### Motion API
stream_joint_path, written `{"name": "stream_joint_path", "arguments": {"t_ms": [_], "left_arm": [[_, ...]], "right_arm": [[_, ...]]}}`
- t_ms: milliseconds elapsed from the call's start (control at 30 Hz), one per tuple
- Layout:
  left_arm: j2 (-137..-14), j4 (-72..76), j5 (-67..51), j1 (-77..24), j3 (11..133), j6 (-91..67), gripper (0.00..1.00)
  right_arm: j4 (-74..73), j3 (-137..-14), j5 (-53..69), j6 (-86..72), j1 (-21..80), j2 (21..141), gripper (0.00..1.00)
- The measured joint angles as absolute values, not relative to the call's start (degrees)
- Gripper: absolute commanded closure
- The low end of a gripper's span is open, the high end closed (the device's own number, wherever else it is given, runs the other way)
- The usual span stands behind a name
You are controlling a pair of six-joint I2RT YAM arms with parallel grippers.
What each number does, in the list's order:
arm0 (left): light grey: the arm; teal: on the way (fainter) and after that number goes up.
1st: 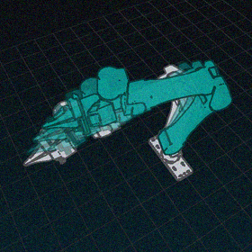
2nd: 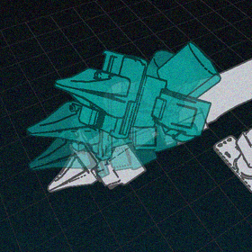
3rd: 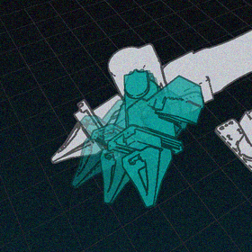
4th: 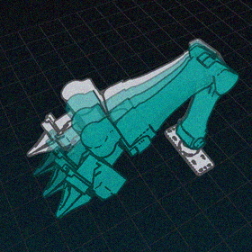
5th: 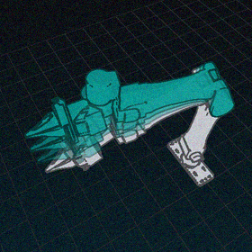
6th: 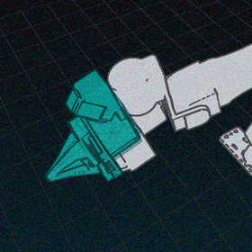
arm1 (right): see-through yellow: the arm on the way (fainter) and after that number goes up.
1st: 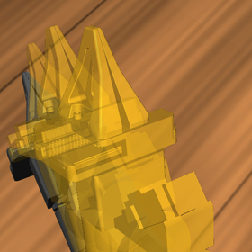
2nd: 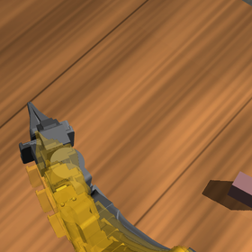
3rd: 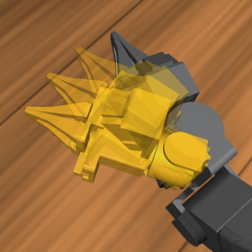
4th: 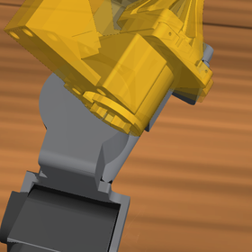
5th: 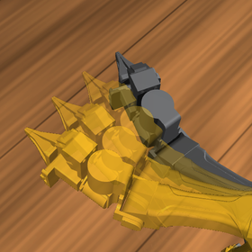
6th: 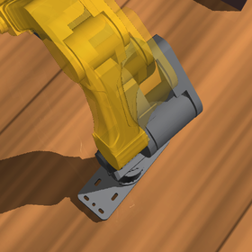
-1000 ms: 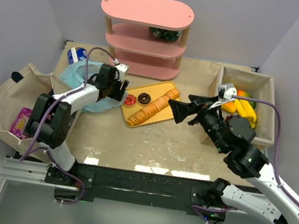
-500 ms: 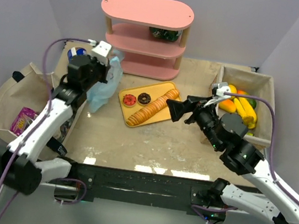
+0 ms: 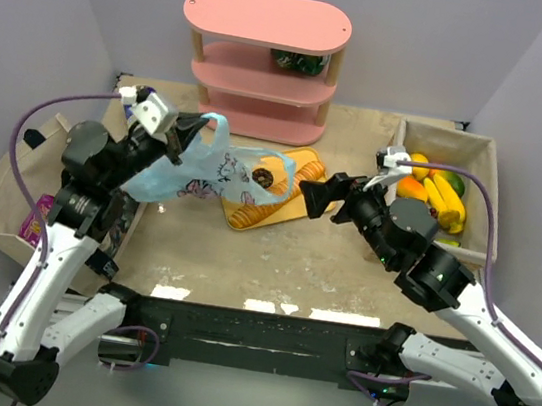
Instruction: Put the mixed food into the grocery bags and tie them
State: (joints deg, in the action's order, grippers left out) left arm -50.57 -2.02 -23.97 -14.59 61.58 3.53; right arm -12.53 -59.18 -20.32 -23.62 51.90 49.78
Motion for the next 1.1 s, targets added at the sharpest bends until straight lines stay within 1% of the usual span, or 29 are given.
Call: {"name": "stream_joint_path", "arguments": {"t_ms": [133,200,300,433,600,700,867,1000,1100], "left_arm": [[-44.8,7.0,-36.6,-14.9,55.0,-2.8,1.0],[-44.1,10.9,-41.7,-15.8,52.5,-5.7,1.0],[-46.5,14.9,-49.6,-18.1,50.7,-9.4,1.0],[-51.4,19.3,-58.9,-21.8,50.7,-13.4,1.0],[-54.3,22.3,-68.0,-24.4,50.7,-14.7,1.0],[-56.2,23.5,-72.1,-24.5,50.3,-14.4,1.0],[-61.4,22.5,-76.4,-24.5,48.3,-13.9,1.0],[-63.2,21.2,-77.6,-24.5,47.4,-13.3,1.0],[-63.2,21.3,-78.1,-24.5,47.3,-12.7,1.0]], "right_arm": [[-14.5,-62.2,-19.8,-28.0,51.9,50.2,0.01],[-14.3,-62.4,-17.9,-29.3,51.9,50.3,0.01],[-14.2,-62.3,-13.9,-29.8,51.9,51.2,0.01],[-15.2,-61.0,-11.7,-29.0,52.0,52.2,0.01],[-15.9,-56.0,-9.1,-24.5,52.0,51.0,0.01],[-15.2,-51.6,-4.3,-20.3,52.0,50.2,0.01],[-9.7,-43.4,5.5,-13.5,52.0,51.3,0.01],[-5.0,-39.6,11.8,-9.7,52.0,55.2,0.01],[-1.7,-38.5,13.5,-7.4,52.0,58.8,0.01]]}}
